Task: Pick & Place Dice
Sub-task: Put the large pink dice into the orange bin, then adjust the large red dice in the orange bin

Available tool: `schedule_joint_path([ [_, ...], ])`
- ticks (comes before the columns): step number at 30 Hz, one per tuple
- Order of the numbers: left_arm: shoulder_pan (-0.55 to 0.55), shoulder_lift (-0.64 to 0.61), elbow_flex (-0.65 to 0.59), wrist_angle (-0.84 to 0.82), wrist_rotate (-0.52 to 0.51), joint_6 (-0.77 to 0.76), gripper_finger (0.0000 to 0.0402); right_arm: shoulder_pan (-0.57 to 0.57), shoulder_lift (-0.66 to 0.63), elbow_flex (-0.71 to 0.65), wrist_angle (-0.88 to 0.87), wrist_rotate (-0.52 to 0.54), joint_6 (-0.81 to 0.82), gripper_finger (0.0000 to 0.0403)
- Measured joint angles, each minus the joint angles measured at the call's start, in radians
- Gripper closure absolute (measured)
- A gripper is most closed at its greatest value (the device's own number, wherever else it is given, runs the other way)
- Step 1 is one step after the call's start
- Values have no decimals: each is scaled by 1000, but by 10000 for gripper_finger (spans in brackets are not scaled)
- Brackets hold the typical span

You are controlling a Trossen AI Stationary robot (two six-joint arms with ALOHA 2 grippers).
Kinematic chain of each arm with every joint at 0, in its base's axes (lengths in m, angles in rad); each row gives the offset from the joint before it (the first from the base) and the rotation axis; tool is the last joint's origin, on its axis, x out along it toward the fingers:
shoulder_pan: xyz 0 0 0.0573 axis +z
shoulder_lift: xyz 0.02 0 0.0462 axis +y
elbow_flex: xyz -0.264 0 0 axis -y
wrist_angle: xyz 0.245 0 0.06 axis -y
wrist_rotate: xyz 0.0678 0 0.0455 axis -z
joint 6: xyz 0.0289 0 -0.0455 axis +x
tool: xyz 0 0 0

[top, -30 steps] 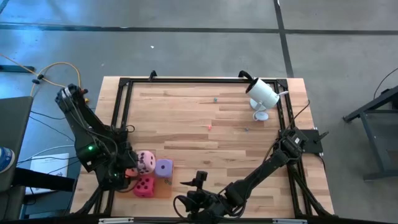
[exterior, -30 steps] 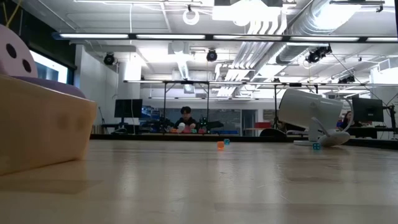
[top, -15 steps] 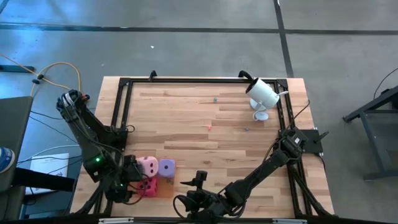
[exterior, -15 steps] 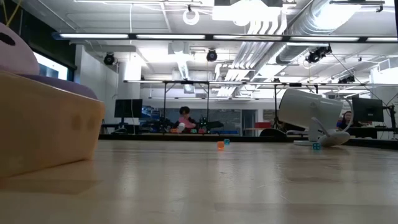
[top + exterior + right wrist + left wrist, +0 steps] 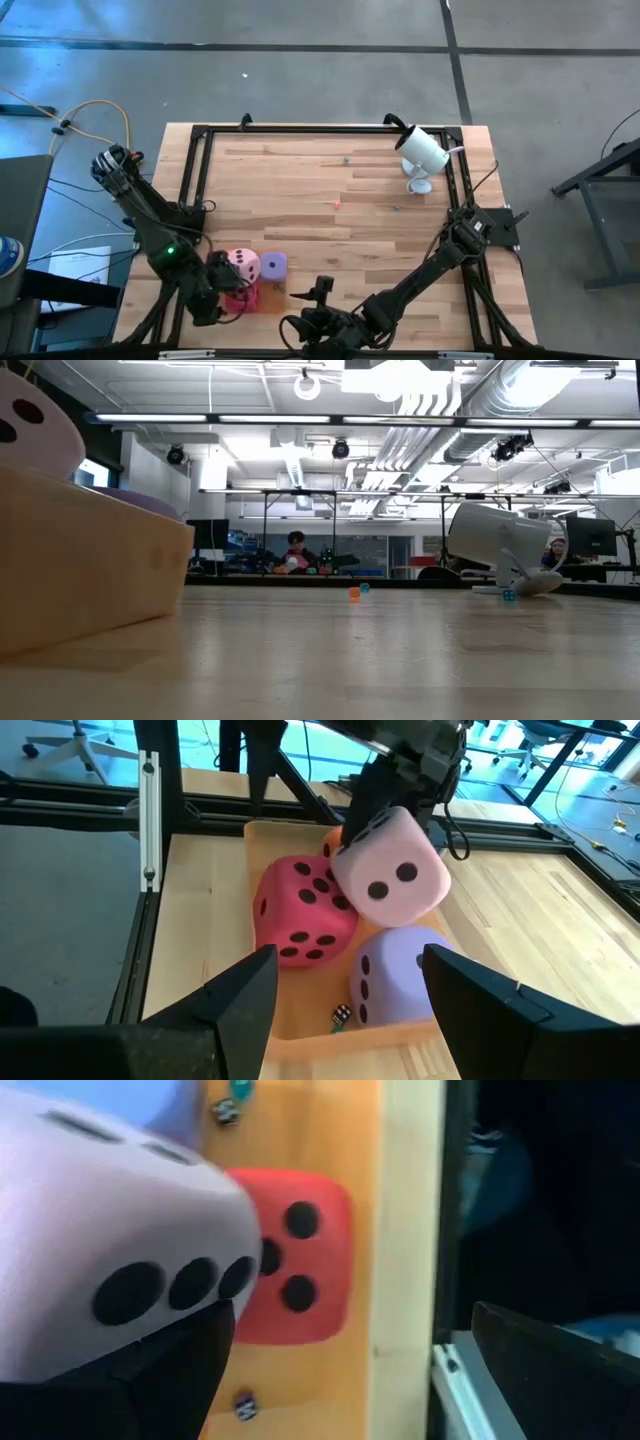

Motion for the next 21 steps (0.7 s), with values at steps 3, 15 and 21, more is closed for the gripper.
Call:
schedule_joint_path([
  [3,-6,-3,0,22,38,12,4,0,0,0,0,0,-1,164],
  [15,-115,-66,1,39,-20,-52,4,-3,0,0,-44,3,27,164],
  [21,-147,-85,2,41,-103,-45,4,-3,0,0,-43,3,29,164],
])
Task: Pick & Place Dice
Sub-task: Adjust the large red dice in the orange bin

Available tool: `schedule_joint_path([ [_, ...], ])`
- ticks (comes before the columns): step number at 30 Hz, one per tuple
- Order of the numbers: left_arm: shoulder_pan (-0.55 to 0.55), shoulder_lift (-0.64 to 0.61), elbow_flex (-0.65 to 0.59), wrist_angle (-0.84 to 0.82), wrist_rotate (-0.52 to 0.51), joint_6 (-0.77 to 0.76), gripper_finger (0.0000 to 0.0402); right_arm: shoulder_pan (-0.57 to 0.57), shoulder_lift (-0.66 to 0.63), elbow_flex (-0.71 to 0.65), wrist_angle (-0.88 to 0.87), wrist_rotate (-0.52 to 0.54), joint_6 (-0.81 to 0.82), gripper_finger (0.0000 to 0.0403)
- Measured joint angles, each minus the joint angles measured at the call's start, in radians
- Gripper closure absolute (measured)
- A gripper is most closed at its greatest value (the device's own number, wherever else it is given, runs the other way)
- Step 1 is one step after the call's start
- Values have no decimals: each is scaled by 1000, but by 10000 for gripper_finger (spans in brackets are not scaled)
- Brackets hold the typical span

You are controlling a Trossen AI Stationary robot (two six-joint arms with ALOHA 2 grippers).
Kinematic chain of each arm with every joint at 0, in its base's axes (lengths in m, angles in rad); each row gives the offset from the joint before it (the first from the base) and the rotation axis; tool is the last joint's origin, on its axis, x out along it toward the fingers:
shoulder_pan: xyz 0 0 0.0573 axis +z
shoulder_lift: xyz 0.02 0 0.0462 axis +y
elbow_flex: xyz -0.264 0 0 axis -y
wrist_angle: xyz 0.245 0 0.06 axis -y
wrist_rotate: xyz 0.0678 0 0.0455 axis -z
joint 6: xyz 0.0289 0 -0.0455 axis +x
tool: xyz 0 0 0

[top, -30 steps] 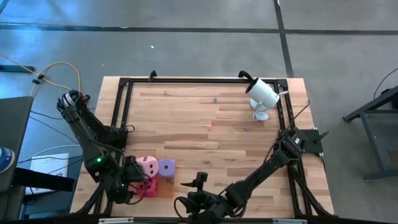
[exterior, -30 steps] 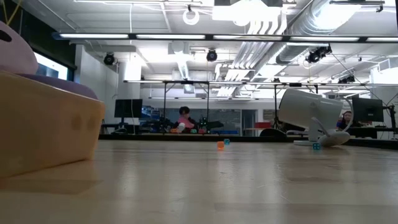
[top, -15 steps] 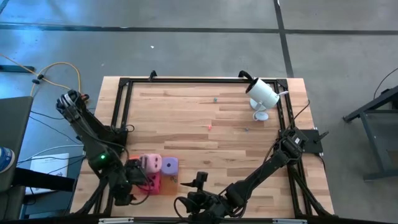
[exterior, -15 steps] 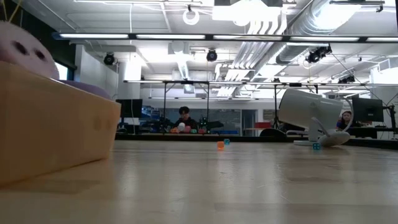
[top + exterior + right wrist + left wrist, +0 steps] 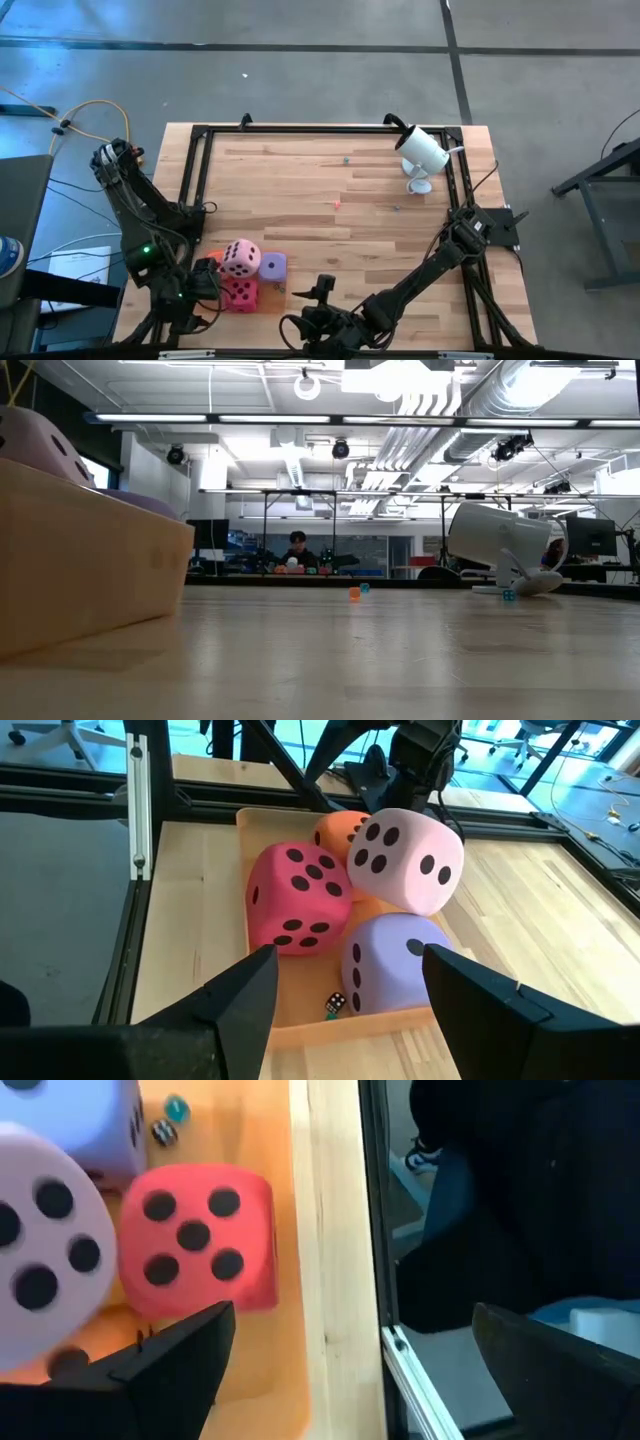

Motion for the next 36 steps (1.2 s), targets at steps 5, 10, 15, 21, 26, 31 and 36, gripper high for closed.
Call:
schedule_joint_path([
  [5,-22,9,0,112,-61,193,4,0,0,0,0,0,0,164],
  [10,0,67,2,225,6,327,4,0,0,0,-1,0,0,164],
  [15,58,149,-8,204,112,288,4,0,0,0,0,0,0,164],
  [21,67,228,-8,182,282,176,4,3,0,0,-1,-3,5,164],
  [26,38,215,-10,198,272,143,4,3,0,0,-1,-3,5,164],
  [31,22,166,-5,232,126,293,4,3,0,0,-1,-3,4,164],
  [36,53,184,-17,70,45,205,4,3,0,0,-1,-3,4,164],
])
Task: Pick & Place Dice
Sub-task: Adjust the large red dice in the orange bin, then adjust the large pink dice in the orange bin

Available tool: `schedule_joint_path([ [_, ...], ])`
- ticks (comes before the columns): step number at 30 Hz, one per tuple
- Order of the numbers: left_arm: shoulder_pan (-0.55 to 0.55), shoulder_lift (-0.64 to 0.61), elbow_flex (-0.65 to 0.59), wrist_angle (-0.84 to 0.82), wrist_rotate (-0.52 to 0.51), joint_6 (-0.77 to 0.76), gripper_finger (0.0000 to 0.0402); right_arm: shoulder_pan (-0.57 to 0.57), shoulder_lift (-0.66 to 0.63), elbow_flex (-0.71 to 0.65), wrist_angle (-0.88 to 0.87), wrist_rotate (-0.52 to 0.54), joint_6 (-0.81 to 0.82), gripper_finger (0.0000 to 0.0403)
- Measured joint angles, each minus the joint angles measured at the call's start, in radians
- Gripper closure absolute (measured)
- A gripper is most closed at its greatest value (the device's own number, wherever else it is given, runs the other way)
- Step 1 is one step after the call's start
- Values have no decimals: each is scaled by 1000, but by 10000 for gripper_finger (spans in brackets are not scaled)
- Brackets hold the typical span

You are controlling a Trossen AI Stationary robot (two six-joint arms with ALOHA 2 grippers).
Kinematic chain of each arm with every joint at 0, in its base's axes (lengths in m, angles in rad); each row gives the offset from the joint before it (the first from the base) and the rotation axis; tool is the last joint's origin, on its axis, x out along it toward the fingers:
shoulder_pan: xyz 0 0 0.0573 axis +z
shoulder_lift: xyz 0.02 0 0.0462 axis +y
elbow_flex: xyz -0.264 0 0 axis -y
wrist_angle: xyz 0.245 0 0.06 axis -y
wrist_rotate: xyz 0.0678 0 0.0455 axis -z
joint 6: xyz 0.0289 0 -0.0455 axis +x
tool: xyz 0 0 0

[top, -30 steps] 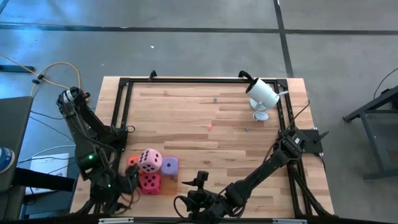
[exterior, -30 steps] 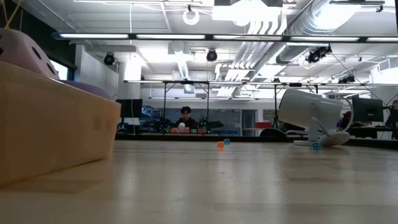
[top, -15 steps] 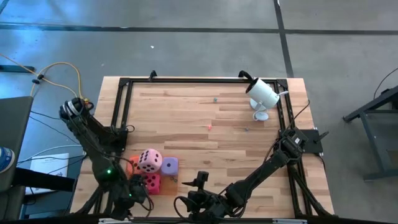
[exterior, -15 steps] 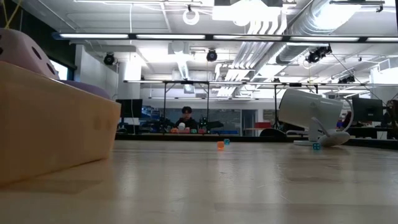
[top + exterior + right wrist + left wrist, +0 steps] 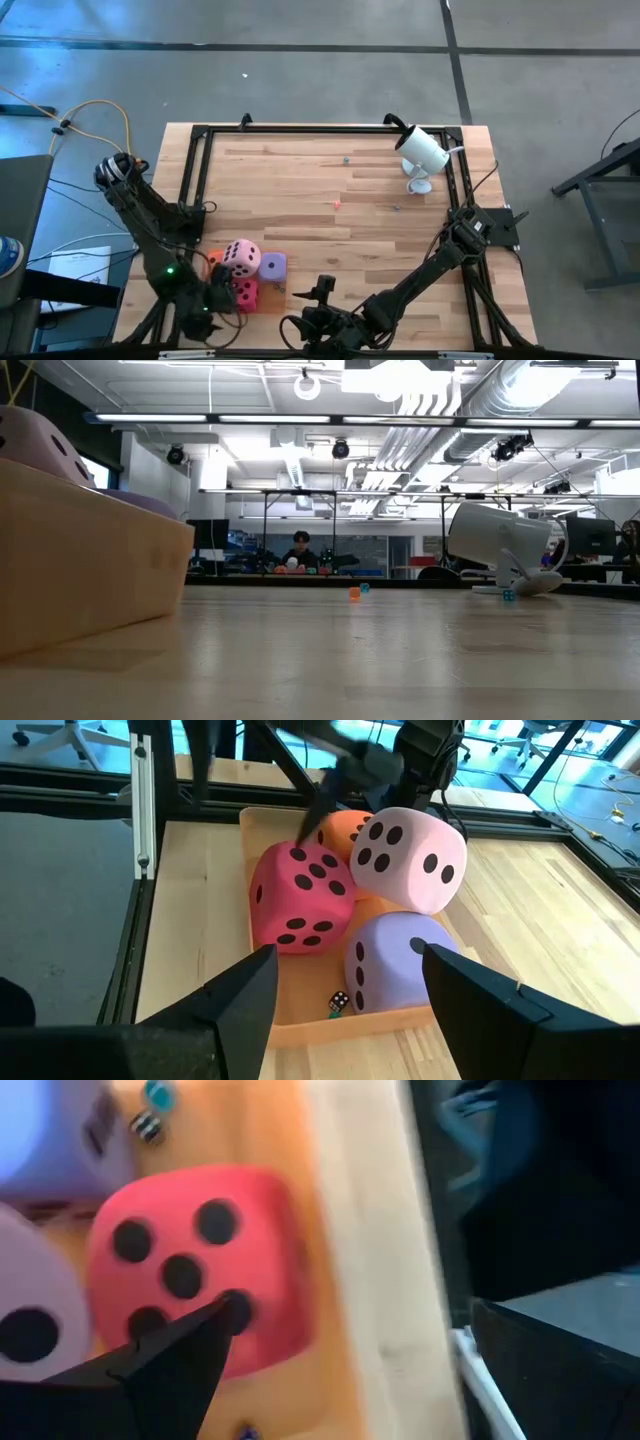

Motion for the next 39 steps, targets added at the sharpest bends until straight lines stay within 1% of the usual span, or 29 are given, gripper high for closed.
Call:
schedule_joint_path([
  [4,4,31,-20,-2,4,-35,4,0,0,0,-2,0,0,164],
  [7,-11,35,-23,-11,53,-95,4,0,0,0,-3,0,0,164],
  [11,-56,21,-25,-17,102,-226,4,0,0,0,-5,0,0,164],
  [15,-105,20,-29,-60,147,-366,4,0,0,0,-5,-1,0,164],
  [18,-134,19,-29,-74,157,-445,4,0,0,0,-5,0,1,164],
  [20,-154,10,-29,-71,175,-474,4,0,0,0,-5,0,6,164],
  [24,-184,-31,-17,-74,169,-521,4,0,0,0,-6,0,14,164],
  [26,-197,-66,-7,-72,134,-533,4,0,0,0,-6,-1,14,164],
  [28,-214,-108,4,-72,67,-492,4,0,0,0,-6,0,14,164],
  [32,-251,-198,18,-73,-159,-335,4,0,0,0,-7,0,14,164],
  [34,-253,-224,18,-108,-309,-253,4,0,0,0,-8,0,14,164],
  [36,-239,-230,18,-169,-435,-223,4,0,0,0,-8,0,14,164],
  [38,-200,-222,18,-227,-493,-195,4,0,0,0,-8,0,14,164],
  [39,-175,-216,18,-243,-502,-171,4,0,0,0,-9,0,14,164],
])
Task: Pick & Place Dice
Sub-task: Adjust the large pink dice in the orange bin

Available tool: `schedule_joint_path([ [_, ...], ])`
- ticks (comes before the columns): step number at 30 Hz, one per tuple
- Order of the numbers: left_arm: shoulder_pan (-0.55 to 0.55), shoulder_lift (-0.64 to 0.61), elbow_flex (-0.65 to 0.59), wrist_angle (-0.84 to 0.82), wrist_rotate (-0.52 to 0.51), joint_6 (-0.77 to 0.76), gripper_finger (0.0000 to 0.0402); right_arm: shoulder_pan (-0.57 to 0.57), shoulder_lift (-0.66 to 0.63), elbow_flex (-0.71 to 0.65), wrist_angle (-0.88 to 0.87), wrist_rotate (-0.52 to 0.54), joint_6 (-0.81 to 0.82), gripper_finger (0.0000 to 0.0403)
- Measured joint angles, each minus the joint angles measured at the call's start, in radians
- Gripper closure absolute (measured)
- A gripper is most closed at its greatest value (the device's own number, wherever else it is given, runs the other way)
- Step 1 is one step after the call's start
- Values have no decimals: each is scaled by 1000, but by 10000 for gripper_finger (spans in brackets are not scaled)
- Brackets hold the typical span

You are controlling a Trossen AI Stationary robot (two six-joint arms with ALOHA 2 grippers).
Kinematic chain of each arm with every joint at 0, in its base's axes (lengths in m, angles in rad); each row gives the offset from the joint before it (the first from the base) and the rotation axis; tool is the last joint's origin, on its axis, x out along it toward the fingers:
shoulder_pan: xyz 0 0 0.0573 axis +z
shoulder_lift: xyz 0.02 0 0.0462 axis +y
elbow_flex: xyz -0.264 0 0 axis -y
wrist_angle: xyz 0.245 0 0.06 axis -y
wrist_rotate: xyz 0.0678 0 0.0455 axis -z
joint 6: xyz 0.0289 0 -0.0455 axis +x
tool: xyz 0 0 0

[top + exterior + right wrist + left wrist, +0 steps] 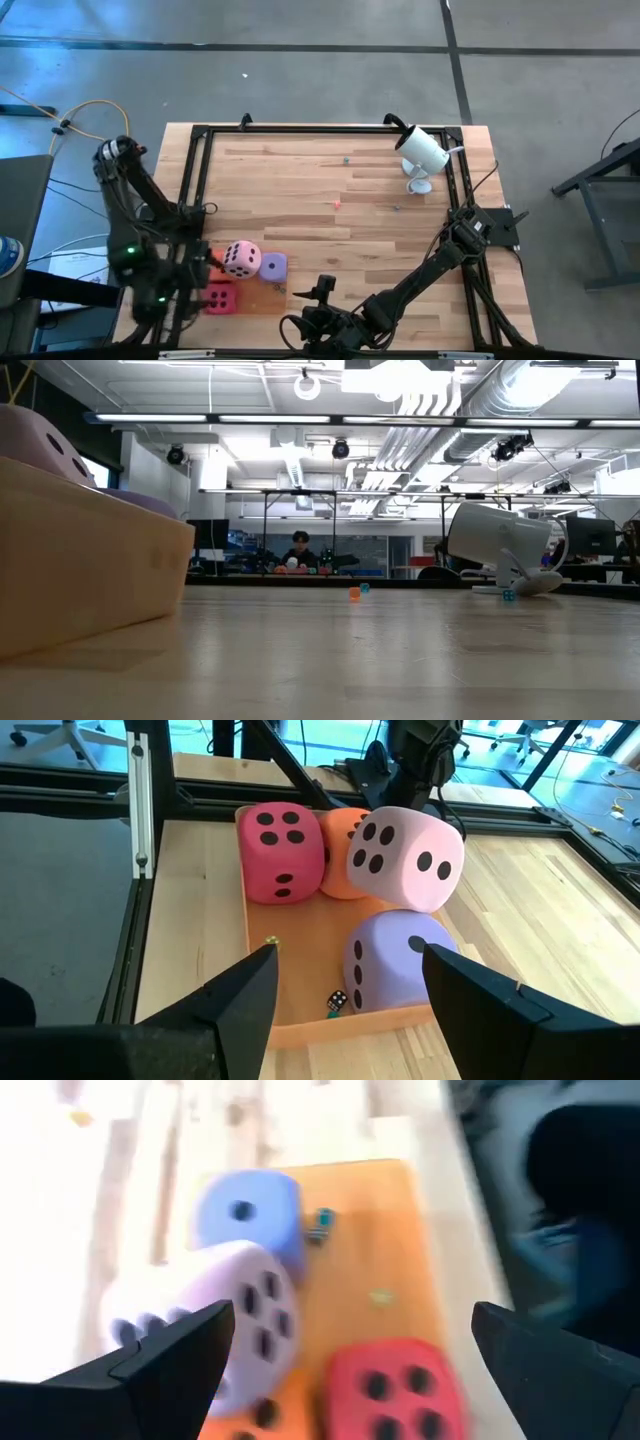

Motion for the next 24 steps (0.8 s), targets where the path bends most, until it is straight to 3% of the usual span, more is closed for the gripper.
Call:
schedule_joint_path([
  [5,108,54,0,21,6,161,4,0,0,0,0,0,0,164],
  [9,191,94,0,-17,125,163,4,0,0,0,0,0,0,164],
  [14,240,127,2,-35,182,150,4,0,0,0,-7,-4,1,164],
  [24,182,136,-3,299,479,295,4,0,0,0,-23,-4,11,164],
])
